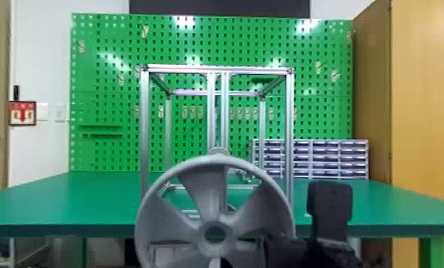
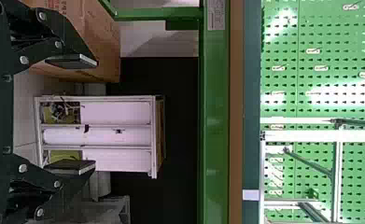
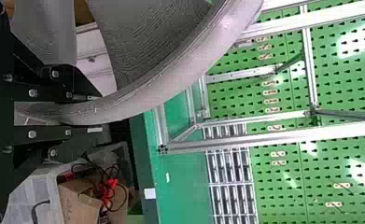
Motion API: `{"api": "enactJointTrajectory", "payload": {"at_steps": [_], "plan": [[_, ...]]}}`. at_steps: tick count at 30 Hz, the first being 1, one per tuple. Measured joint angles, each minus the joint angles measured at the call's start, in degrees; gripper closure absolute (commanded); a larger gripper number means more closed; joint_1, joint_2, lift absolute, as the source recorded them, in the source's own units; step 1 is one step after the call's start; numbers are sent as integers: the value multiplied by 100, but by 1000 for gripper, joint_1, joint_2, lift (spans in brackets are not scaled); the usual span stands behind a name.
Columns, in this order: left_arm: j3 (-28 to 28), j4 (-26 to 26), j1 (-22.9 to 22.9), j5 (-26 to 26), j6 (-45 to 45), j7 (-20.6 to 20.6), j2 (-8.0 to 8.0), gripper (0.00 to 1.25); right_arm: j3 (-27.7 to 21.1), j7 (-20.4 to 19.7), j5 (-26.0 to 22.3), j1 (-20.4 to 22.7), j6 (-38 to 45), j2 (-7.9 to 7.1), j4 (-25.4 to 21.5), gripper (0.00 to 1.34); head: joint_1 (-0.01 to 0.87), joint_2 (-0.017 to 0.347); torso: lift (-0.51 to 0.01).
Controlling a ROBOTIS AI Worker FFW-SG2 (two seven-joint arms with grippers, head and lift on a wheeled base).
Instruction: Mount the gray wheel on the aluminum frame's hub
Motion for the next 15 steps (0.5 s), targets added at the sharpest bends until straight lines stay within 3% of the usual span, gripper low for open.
{"api": "enactJointTrajectory", "payload": {"at_steps": [6,15], "plan": [[-46,-22,14,-17,82,0,55,487,-68,-857,-936,-521,461,76,-3,1154,-5,6,-499],[-120,-33,20,-29,178,0,124,487,-221,-1616,-1845,-1127,785,186,169,1154,-5,6,-499]]}}
